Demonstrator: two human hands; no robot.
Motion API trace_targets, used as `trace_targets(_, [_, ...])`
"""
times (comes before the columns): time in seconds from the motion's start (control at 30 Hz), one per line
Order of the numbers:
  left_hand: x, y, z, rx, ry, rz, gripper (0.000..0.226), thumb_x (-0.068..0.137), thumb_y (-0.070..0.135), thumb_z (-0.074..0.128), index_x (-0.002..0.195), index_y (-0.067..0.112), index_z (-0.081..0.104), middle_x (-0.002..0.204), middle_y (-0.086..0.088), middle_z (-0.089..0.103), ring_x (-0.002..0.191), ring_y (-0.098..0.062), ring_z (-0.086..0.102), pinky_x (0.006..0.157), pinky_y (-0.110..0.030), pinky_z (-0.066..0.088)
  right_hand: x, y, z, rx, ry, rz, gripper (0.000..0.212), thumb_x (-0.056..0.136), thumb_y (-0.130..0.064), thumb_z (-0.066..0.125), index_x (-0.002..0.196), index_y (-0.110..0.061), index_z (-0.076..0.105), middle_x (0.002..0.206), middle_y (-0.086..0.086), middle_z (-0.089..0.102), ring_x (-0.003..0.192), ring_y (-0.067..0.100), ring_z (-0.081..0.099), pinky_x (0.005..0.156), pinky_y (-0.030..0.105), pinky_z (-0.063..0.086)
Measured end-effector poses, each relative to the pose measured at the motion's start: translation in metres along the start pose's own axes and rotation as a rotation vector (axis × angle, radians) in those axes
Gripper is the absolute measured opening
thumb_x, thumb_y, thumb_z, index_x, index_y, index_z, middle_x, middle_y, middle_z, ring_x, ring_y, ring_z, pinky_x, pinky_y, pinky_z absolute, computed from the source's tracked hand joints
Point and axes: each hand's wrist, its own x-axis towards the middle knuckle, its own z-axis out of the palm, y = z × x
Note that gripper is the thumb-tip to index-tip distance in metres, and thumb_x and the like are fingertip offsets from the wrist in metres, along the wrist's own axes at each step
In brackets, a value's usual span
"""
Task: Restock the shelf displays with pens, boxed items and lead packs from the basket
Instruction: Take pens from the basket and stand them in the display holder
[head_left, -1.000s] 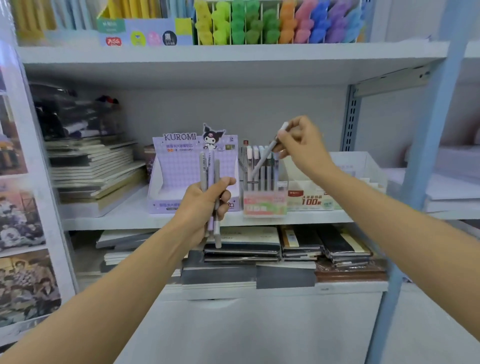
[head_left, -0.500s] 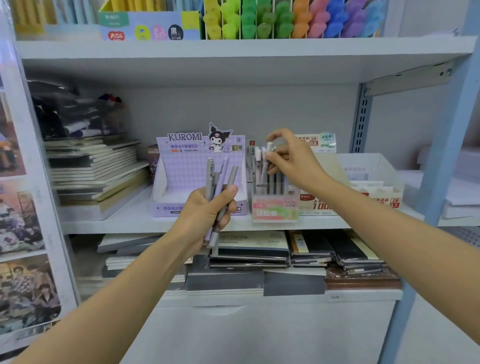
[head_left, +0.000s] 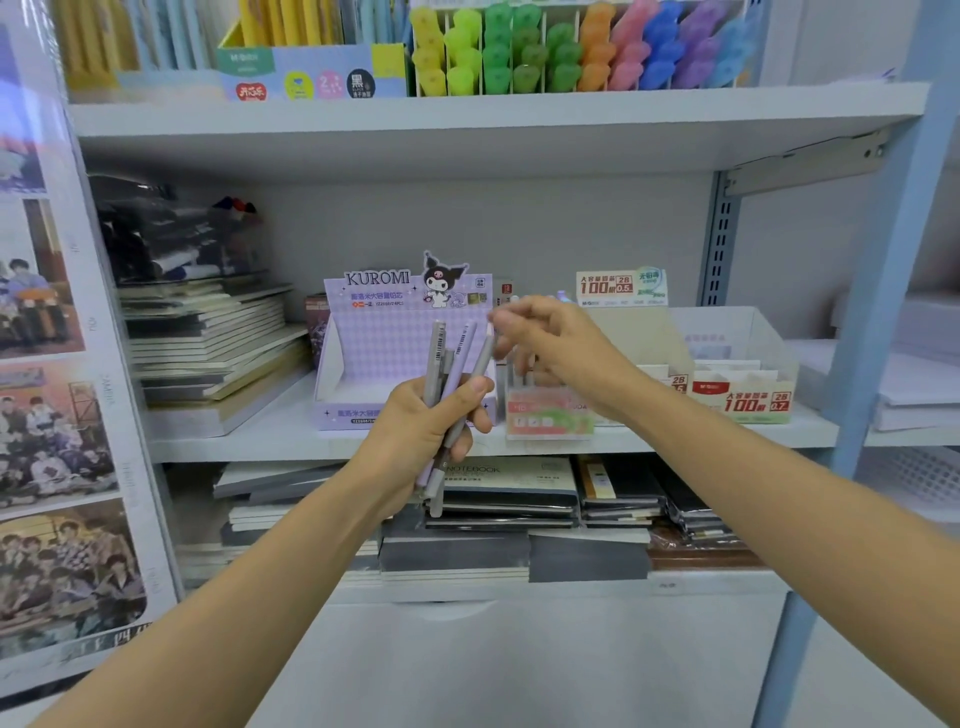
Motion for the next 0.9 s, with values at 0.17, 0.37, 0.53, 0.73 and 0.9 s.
trace_targets(0.17, [-0.006, 0.003, 0.003, 0.001, -0.039, -0.057, 0.042, 0.076, 0.046, 0.07, 0.099, 0.012, 0.07, 0.073, -0.005, 0.068, 0.046, -0.013, 0.051, 0.043, -0.02, 0.043, -0.017, -0.002, -0.003, 0.194, -0.048, 0.013, 0.006, 0.092, -0.011, 0.062, 0.095, -0.007, 0.066, 0.072, 0.0, 0.069, 0.06, 0.01, 0.061, 0.049, 0.017, 0.046])
trace_targets(0.37, [-0.021, 0.0, -0.01, -0.04, 0.063, -0.105, 0.034, 0.084, 0.036, 0.067, 0.101, 0.006, 0.068, 0.063, 0.002, 0.064, 0.039, -0.007, 0.035, 0.038, -0.017, 0.03, -0.037, 0.006, -0.027, 0.328, 0.258, 0.076, 0.01, 0.092, -0.011, 0.061, 0.096, -0.002, 0.064, 0.076, 0.007, 0.07, 0.063, 0.014, 0.064, 0.055, 0.018, 0.053])
trace_targets(0.53, [-0.027, 0.0, -0.008, -0.07, 0.141, -0.085, 0.027, 0.08, 0.033, 0.07, 0.091, 0.009, 0.071, 0.061, 0.004, 0.064, 0.037, -0.005, 0.032, 0.037, -0.015, 0.027, -0.067, 0.03, -0.022, 0.355, 0.22, 0.221, 0.013, 0.093, -0.015, 0.059, 0.095, -0.003, 0.064, 0.078, 0.008, 0.071, 0.067, 0.015, 0.064, 0.057, 0.018, 0.053])
trace_targets(0.73, [-0.022, 0.004, -0.007, -0.173, 0.31, -0.034, 0.025, 0.089, 0.029, 0.065, 0.087, 0.005, 0.071, 0.072, 0.003, 0.07, 0.036, -0.004, 0.032, 0.035, -0.015, 0.027, -0.094, 0.043, -0.021, 0.203, -0.305, 0.346, 0.015, 0.091, -0.021, 0.064, 0.096, -0.008, 0.07, 0.086, 0.01, 0.071, 0.067, 0.012, 0.064, 0.059, 0.018, 0.051])
trace_targets(0.9, [-0.022, 0.003, 0.006, -0.258, 0.486, 0.031, 0.019, 0.085, 0.03, 0.072, 0.09, 0.012, 0.072, 0.08, -0.002, 0.074, 0.039, -0.005, 0.03, 0.038, -0.015, 0.029, -0.093, 0.039, -0.007, 0.302, -0.075, 0.234, 0.015, 0.092, -0.013, 0.061, 0.098, -0.002, 0.068, 0.079, 0.013, 0.072, 0.063, 0.016, 0.066, 0.058, 0.02, 0.054])
